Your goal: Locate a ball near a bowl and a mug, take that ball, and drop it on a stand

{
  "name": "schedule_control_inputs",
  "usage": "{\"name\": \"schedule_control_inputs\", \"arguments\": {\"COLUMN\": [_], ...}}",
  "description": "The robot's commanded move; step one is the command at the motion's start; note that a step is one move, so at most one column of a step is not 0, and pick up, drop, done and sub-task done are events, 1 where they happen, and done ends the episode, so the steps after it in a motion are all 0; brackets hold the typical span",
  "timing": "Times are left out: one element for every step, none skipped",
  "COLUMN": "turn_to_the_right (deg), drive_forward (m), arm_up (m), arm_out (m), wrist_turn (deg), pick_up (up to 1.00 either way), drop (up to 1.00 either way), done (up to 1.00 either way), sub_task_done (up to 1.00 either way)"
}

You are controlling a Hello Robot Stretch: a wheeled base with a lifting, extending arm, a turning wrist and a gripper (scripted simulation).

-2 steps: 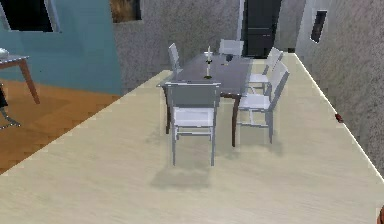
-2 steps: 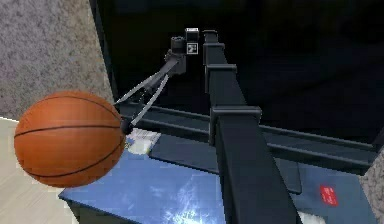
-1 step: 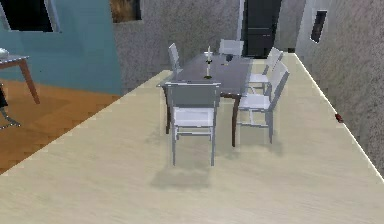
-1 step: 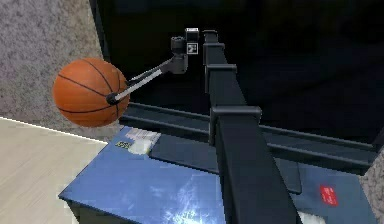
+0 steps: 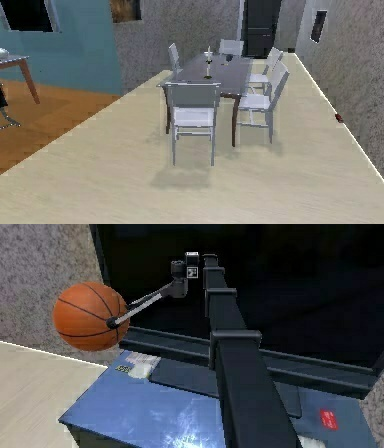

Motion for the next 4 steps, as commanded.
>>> {"name": "schedule_control_inputs", "arguments": {"turn_to_the_right": [0.0,0.0,0.0,0.0], "drive_forward": [0.0,0.0,0.0,0.0], "arm_up": [0.0,0.0,0.0,0.0], "arm_out": [0.0,0.0,-0.1,0.0], "wrist_turn": [45.0,0.0,0.0,0.0], "pick_up": [0.0,0.0,0.0,0.0], "drop": [0.0,1.0,0.0,0.0], "done": [0.0,0.0,0.0,1.0], "sub_task_done": [0.0,0.0,0.0,0.0]}}
